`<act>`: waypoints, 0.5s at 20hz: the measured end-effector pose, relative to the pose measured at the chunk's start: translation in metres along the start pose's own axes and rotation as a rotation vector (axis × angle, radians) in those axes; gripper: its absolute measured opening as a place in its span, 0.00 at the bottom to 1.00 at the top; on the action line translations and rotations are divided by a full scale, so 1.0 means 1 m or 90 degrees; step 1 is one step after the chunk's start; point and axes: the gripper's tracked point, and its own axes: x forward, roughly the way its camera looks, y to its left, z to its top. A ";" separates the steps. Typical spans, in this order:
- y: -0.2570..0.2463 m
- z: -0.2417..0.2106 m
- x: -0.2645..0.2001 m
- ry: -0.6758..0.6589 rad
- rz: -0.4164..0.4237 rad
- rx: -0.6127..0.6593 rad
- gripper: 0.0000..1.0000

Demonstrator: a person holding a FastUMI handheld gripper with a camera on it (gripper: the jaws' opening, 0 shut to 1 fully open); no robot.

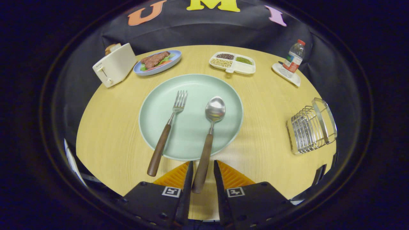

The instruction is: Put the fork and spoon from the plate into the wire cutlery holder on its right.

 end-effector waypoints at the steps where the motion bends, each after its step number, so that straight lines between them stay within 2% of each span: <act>1: -0.002 0.000 0.000 -0.003 -0.006 -0.001 0.24; 3: -0.006 0.003 0.001 -0.014 -0.009 0.006 0.16; 5: -0.004 0.004 -0.002 -0.025 0.011 0.017 0.08; 10: -0.014 -0.001 -0.011 -0.030 0.018 0.019 0.01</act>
